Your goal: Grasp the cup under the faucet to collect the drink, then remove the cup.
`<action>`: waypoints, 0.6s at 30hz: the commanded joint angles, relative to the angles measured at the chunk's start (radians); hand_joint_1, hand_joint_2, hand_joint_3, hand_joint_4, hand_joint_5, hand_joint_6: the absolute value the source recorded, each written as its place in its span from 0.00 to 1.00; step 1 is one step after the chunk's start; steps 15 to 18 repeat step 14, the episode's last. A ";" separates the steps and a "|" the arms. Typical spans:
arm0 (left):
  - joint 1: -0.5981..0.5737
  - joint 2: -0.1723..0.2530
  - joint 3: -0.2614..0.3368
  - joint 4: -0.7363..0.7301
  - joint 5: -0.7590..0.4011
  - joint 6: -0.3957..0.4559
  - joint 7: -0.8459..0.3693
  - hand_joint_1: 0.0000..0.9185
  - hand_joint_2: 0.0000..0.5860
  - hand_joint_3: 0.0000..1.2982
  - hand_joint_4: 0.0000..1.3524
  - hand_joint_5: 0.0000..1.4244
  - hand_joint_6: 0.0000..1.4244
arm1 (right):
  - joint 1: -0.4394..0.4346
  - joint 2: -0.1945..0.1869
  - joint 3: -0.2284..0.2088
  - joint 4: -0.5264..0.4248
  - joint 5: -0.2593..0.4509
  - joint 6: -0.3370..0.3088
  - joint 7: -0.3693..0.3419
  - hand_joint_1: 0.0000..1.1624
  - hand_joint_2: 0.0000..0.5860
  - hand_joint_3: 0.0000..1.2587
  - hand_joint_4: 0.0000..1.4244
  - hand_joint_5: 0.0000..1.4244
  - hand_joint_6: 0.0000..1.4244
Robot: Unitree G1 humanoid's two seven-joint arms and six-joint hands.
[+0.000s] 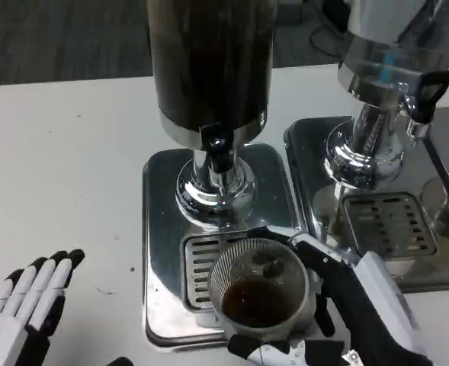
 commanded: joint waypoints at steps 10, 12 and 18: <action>-0.004 0.007 -0.005 0.005 -0.004 -0.006 0.010 0.00 0.15 0.00 0.00 0.00 0.00 | -0.006 0.018 -0.002 -0.037 0.002 -0.026 -0.013 0.81 0.23 0.26 0.47 0.66 0.95; -0.006 0.007 -0.005 0.006 -0.003 -0.006 0.011 0.00 0.15 0.00 0.00 0.00 0.00 | -0.008 0.018 -0.003 -0.036 0.005 -0.025 -0.010 0.81 0.23 0.26 0.47 0.66 0.95; -0.006 0.006 -0.004 0.007 -0.004 -0.006 0.012 0.00 0.16 0.00 0.00 0.00 0.00 | -0.006 0.021 -0.002 -0.037 0.002 -0.022 -0.013 0.81 0.23 0.26 0.47 0.66 0.95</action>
